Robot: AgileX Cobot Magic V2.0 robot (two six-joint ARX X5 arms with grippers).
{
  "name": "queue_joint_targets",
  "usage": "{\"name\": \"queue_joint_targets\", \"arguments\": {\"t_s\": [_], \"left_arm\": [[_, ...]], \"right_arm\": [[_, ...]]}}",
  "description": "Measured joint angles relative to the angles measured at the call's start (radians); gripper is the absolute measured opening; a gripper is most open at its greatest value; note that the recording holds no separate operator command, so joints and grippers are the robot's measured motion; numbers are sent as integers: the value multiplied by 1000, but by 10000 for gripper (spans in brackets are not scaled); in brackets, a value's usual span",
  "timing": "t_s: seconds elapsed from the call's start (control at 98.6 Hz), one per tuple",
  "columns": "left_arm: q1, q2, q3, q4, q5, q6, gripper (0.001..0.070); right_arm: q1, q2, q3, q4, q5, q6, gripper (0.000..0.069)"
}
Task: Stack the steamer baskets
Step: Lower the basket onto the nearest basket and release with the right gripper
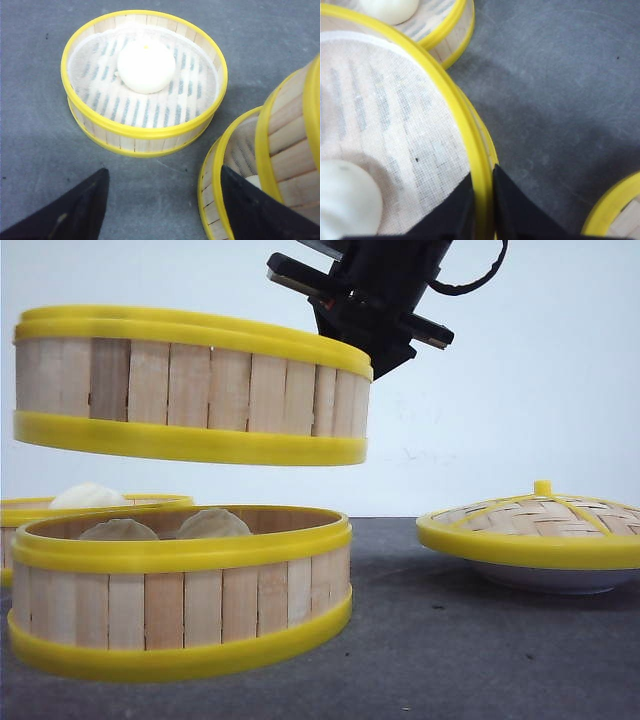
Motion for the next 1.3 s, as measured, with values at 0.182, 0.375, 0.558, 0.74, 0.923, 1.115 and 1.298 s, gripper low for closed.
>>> {"name": "queue_joint_targets", "arguments": {"t_s": [0.182,0.375,0.558,0.74,0.923,1.115,1.298], "left_arm": [[0,0,0,-2,0,0,428],[0,0,0,-2,0,0,428],[0,0,0,-2,0,0,428],[0,0,0,-2,0,0,428],[0,0,0,-2,0,0,428],[0,0,0,-2,0,0,428],[0,0,0,-3,0,0,428]], "right_arm": [[0,37,-2,-2,0,0,26],[0,63,-2,23,0,0,26],[1,85,-3,32,0,1,26],[6,85,-3,71,0,8,26],[6,105,-3,63,1,8,26],[6,121,-3,55,1,14,26],[6,129,0,60,1,14,26]]}}
